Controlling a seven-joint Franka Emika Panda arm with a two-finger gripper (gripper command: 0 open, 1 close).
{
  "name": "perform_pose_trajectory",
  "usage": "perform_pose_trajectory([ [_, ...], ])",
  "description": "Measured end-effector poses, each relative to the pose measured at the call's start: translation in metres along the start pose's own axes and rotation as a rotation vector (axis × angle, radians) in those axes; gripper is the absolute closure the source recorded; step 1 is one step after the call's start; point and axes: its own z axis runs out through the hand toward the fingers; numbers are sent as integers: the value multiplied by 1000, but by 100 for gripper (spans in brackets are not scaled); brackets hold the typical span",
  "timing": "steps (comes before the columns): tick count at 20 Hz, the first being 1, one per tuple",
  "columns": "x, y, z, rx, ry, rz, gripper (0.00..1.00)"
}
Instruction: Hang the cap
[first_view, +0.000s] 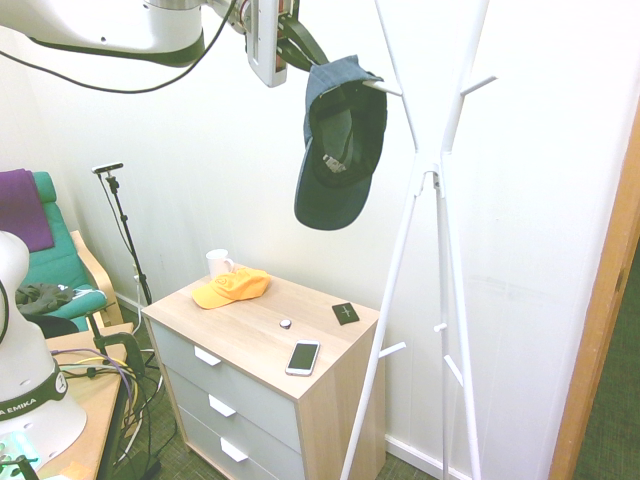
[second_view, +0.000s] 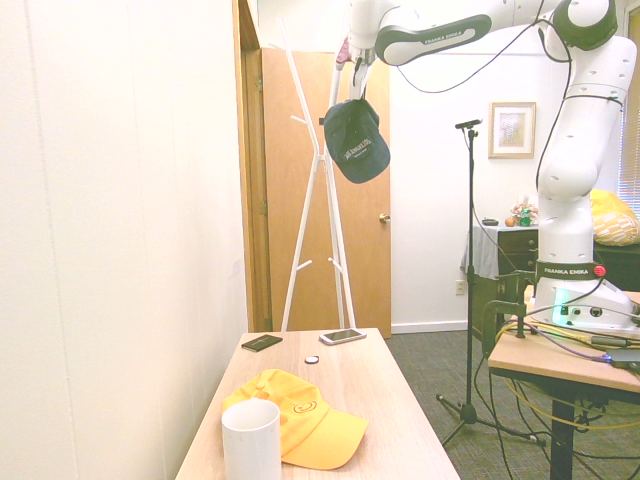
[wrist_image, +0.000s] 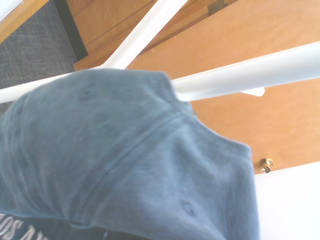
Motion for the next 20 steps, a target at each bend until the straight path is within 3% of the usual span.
perform_pose_trajectory([
  [9, 0, 1, 1, 11, -2, 19, 0],
  [16, -10, -2, -27, 245, -364, 93, 0],
  [20, -17, -14, -28, 334, -589, 121, 0],
])
